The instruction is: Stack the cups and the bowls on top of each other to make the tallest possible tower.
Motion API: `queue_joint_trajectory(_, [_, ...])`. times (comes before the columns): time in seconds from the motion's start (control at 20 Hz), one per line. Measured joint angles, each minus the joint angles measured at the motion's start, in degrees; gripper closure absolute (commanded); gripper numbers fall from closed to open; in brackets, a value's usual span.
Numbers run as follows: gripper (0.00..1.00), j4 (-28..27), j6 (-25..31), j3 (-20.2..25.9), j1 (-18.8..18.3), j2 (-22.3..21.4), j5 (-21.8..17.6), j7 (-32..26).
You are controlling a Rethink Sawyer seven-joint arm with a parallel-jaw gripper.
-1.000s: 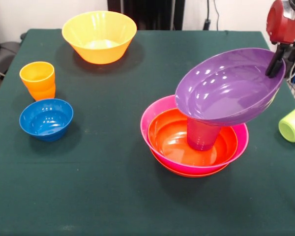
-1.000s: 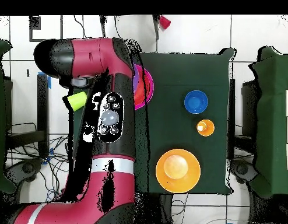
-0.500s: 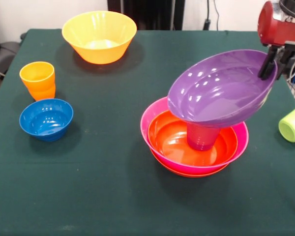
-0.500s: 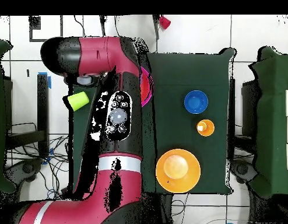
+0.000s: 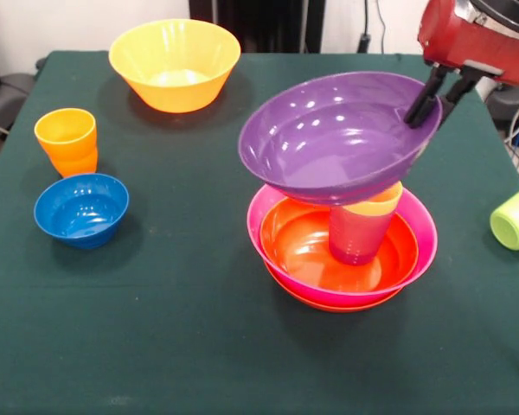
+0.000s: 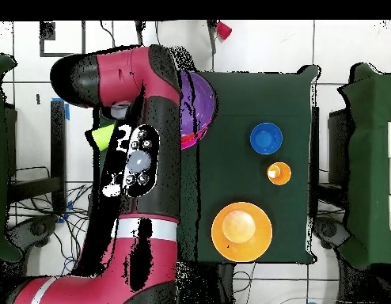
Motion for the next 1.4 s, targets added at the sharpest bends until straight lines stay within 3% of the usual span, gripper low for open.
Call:
queue_joint_trajectory(0.3, [1.0, -1.77, 2.71, -1.81, 0.86, 0.76, -1.87, 0.0])
queue_joint_trajectory(0.65, [1.0, -6.11, 7.02, -7.25, 3.53, 3.92, -4.22, 0.0])
queue_joint_trajectory(1.4, [1.0, -9.18, 7.8, -12.0, 6.93, 9.3, -4.24, 0.26])
